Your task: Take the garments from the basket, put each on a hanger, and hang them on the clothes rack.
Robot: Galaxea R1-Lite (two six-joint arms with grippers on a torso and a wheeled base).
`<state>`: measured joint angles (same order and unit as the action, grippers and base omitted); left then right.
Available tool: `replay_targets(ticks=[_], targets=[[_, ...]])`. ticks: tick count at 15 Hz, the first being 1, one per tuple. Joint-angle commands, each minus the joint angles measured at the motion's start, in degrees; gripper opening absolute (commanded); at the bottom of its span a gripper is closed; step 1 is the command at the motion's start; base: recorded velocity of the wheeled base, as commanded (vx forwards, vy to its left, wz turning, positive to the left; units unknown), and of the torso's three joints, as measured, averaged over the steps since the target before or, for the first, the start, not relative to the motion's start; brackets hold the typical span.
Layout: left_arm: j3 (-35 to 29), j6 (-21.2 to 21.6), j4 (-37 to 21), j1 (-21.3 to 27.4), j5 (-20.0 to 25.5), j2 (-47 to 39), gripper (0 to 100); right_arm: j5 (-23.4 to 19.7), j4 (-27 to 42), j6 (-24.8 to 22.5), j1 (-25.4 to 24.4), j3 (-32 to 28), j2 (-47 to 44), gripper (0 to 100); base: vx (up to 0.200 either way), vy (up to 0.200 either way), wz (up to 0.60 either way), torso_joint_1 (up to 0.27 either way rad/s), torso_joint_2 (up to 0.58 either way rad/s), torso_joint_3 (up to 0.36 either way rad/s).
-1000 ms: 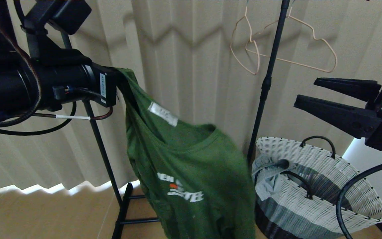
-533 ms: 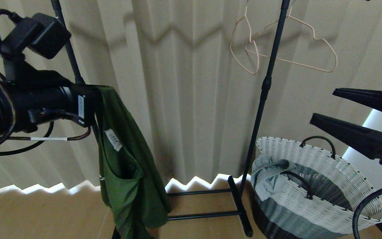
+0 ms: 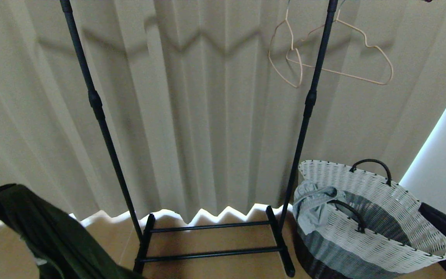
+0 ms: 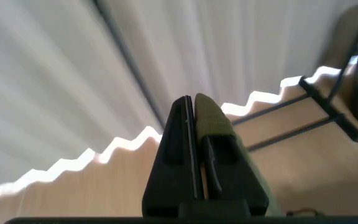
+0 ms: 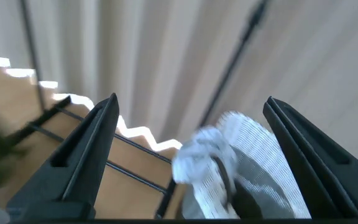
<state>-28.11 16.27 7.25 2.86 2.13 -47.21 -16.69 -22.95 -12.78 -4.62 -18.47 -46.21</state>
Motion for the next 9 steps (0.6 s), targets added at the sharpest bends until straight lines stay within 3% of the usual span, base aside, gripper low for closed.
replay_targets(ticks=[1, 4, 6, 7, 9], targets=[[12.12, -2.74, -3.12, -4.01, -0.38, 20.32, 0, -0.1, 0.1, 0.21, 6.2, 8.36, 11.06, 100, 0.0, 0.0, 0.0, 0.0, 0.0, 0.0], [12.73, -5.55, -13.49, -5.24, -0.11, 31.66, 0, 0.34, 1.07, 0.3, 6.64, 13.72, 18.79, 100, 0.0, 0.0, 0.0, 0.0, 0.0, 0.0], [13.87, -5.64, -21.4, -5.24, -0.02, 42.12, 0, 2.01, 7.84, 0.3, 6.73, 14.87, 26.88, 100, 0.0, 0.0, 0.0, 0.0, 0.0, 0.0], [15.28, -6.25, -22.37, -5.24, -0.2, 43.52, 0, 2.27, 11.27, 0.38, 6.64, 14.95, 29.95, 100, 0.0, 0.0, 0.0, 0.0, 0.0, 0.0], [17.39, -12.06, -20.17, -3.83, 2.26, 44.4, 0, 2.36, 19.09, 2.93, 6.64, 14.69, 37.69, 100, 0.0, 0.0, 0.0, 0.0, 0.0, 0.0]])
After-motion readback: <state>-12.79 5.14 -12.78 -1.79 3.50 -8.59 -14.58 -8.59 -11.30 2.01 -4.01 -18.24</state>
